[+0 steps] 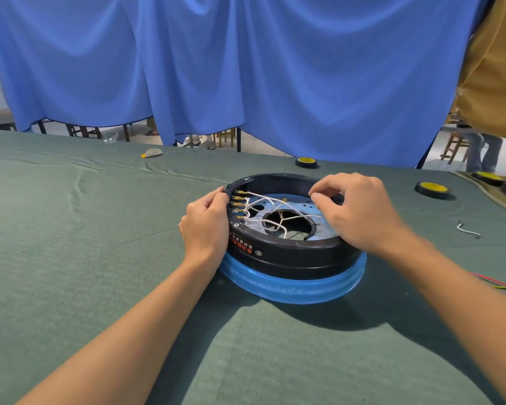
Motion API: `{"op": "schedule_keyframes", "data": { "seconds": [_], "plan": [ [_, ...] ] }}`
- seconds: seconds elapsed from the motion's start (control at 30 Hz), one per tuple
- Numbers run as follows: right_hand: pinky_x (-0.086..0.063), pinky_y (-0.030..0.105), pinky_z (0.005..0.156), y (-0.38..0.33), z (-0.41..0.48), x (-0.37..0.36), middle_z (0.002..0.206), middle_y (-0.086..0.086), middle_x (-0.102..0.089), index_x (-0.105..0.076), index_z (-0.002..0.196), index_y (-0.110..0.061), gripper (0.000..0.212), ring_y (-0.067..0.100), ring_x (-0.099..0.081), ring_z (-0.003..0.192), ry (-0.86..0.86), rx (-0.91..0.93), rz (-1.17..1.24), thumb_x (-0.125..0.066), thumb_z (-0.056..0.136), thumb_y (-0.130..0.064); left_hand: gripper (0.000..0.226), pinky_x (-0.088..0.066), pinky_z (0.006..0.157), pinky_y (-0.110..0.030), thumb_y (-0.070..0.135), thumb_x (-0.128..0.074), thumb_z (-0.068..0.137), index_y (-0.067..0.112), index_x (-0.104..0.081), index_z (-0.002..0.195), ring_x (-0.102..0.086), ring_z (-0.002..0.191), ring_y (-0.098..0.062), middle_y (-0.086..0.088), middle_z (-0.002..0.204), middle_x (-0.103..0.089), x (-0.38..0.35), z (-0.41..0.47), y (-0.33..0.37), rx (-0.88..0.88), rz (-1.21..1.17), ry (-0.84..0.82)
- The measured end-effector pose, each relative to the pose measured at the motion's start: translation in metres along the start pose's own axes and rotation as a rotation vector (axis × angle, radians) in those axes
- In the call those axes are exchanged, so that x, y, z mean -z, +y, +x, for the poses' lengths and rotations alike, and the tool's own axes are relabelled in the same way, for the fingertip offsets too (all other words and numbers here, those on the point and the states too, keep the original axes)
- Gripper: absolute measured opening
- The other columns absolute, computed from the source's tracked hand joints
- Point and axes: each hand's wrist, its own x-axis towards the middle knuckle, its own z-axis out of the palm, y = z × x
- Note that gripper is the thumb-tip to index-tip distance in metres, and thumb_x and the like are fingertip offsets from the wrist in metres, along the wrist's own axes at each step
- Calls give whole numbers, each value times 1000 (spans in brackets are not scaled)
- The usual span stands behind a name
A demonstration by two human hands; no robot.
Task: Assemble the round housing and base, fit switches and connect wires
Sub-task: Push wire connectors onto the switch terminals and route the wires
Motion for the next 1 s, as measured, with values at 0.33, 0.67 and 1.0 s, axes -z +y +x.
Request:
{"op": "schedule_keyframes", "data": {
  "seconds": [0.33, 0.67, 1.0],
  "plan": [
    [-46, 44, 88, 1, 4, -10, 64, -12, -58, -67, 76, -25, 19, 29, -59, 86, 164, -195, 142, -56, 86, -13, 32, -44, 102, -53, 35, -48, 76, 19, -76, 82, -65, 98, -29, -2, 89, -73, -2, -4, 6, 11, -49, 46],
    [-49, 32, 88, 33, -13, 8, 89, -4, -67, -71, 98, -12, 20, 14, -60, 89, 257, -364, 301, -54, 88, -8, 36, -31, 94, -32, 29, -46, 87, 16, -74, 105, -65, 102, -21, 0, 104, -75, -38, -49, 51, -826, 645, -120],
    [-44, 38, 95, 142, -40, 58, 113, 9, -66, -69, 107, -15, 26, 29, -48, 116, 15, -535, -210, -49, 91, -12, 40, -34, 101, -36, 42, -42, 98, 23, -56, 130, -46, 127, -19, 6, 135, -56, -115, -64, 65, -1084, 1130, -731]
  ]
}}
